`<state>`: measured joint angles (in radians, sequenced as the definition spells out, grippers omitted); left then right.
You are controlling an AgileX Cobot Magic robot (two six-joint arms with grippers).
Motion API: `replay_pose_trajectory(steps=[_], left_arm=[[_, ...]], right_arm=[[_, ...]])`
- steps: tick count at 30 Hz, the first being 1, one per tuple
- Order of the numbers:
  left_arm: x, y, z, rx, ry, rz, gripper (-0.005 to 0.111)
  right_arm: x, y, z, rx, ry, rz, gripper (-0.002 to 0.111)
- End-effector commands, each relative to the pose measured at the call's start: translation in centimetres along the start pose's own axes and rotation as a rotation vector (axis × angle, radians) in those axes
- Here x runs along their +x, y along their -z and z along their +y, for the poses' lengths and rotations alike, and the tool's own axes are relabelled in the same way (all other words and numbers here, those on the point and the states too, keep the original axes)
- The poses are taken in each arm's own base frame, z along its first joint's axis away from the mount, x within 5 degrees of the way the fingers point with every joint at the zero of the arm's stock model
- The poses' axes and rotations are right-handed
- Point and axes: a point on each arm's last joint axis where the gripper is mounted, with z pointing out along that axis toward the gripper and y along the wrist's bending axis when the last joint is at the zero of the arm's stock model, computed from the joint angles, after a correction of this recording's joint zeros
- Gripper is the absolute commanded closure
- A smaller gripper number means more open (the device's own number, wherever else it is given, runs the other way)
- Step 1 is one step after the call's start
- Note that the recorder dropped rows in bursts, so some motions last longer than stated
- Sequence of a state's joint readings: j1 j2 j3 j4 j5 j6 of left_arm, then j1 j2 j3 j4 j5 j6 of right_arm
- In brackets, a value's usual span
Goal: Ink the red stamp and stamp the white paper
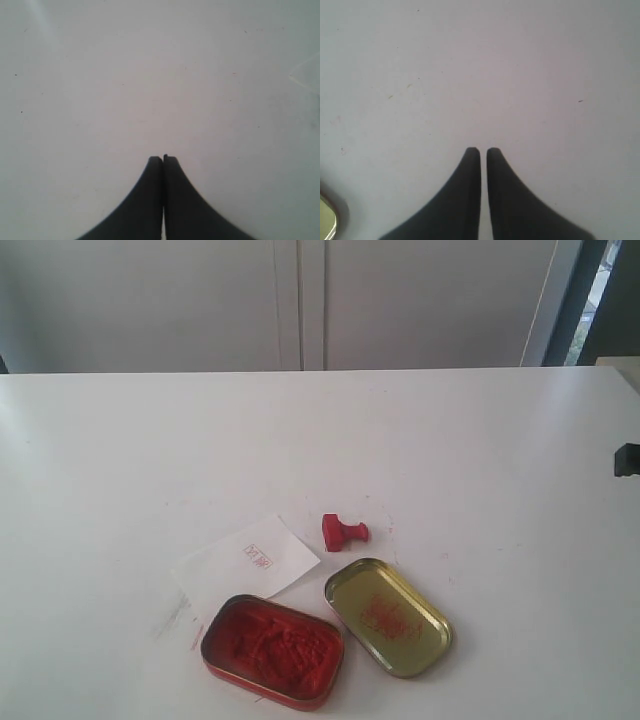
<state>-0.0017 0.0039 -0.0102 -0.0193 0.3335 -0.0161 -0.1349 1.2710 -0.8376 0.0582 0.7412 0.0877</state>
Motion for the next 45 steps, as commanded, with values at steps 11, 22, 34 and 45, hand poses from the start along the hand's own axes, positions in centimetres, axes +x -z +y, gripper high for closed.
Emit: replay_pose_trajectory(steps=[11, 22, 34, 45], left_arm=[[0.4, -0.1, 0.0, 0.002, 0.004, 0.014, 0.107], [0.4, -0.1, 0.0, 0.002, 0.004, 0.014, 0.107], [0.4, -0.1, 0.0, 0.002, 0.004, 0.014, 0.107], [0.4, -0.1, 0.0, 0.002, 0.004, 0.014, 0.107]], right_arm=[[2.4, 2.9, -0.4, -0.01, -0.002, -0.191, 0.103], [5.4, 5.4, -0.8, -0.039, 0.002, -0.467, 0.103], [5.7, 5.6, -0.9, -0.047, 0.004, -0.557, 0.103], [5.7, 5.6, -0.9, -0.047, 0.004, -0.557, 0.103]])
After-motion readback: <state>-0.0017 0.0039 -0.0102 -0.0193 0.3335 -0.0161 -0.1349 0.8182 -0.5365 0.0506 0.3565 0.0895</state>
